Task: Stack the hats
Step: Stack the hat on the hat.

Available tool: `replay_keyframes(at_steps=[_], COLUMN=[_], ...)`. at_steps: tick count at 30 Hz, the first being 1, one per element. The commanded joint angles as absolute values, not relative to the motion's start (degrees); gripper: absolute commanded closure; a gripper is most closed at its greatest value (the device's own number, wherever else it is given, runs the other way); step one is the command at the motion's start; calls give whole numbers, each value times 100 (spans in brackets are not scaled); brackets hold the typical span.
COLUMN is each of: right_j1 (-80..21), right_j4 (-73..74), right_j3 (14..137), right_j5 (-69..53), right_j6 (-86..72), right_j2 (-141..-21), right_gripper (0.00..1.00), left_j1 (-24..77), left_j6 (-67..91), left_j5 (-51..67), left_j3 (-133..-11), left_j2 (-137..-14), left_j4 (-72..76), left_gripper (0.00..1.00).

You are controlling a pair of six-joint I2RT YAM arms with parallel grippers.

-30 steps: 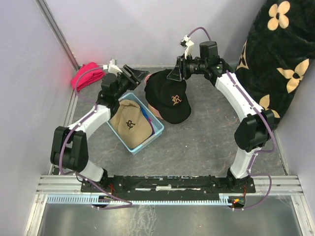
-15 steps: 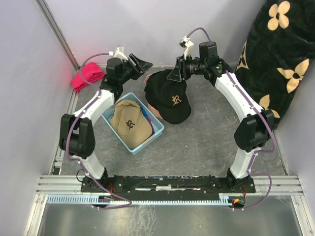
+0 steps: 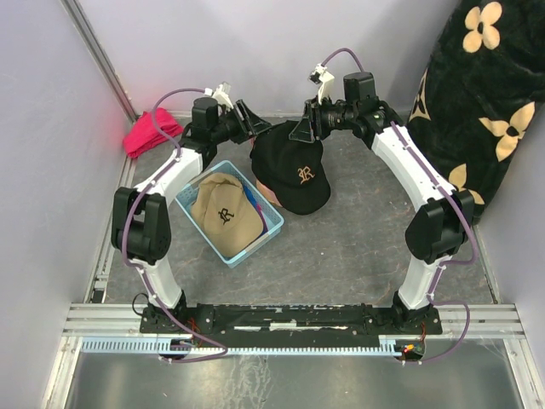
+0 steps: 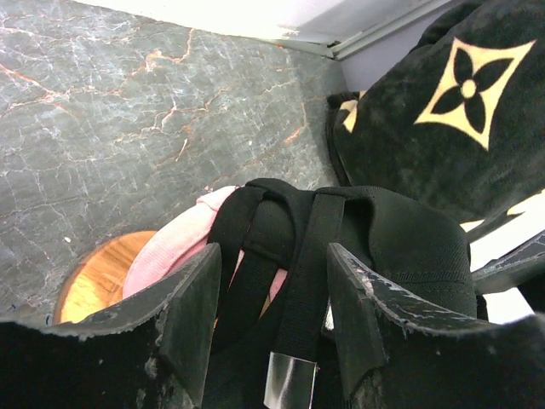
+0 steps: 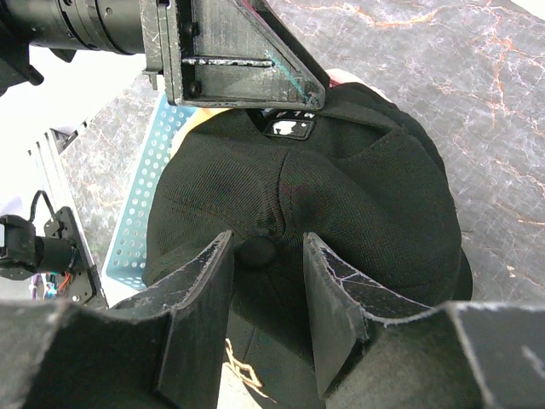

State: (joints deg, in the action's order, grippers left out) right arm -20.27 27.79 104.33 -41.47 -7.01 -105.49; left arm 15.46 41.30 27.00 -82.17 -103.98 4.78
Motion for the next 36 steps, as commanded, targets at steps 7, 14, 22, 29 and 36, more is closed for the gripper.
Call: replay_keyframes(at_steps=[7, 14, 22, 29, 36], right_j1=[-2123, -2145, -2157, -2157, -2162], right_j4=[3133, 3204, 3333, 3204, 3050], right_j3=[10832, 10889, 10860, 10629, 10461], right_j5=[-4035, -3953, -3698, -3480, -3367], right_j6=[-524, -510, -465, -537, -662], right_j2=[-10663, -10661, -10560, -10402, -10305], right_gripper=[53, 53, 49, 45, 41], left_j1=[1549, 1551, 1556, 1559, 1556], left_j6=[3454, 3221, 3144, 3208, 3169], left_j5=[2979, 2593, 2067, 1816, 1573], left_j3=[-8699, -8745, -8548, -8325, -8220], left_j2=[-10547, -10522, -10417, -10377, -10309], left_j4=[145, -211, -287, -203, -277], left_gripper=[64, 72, 76, 80, 80])
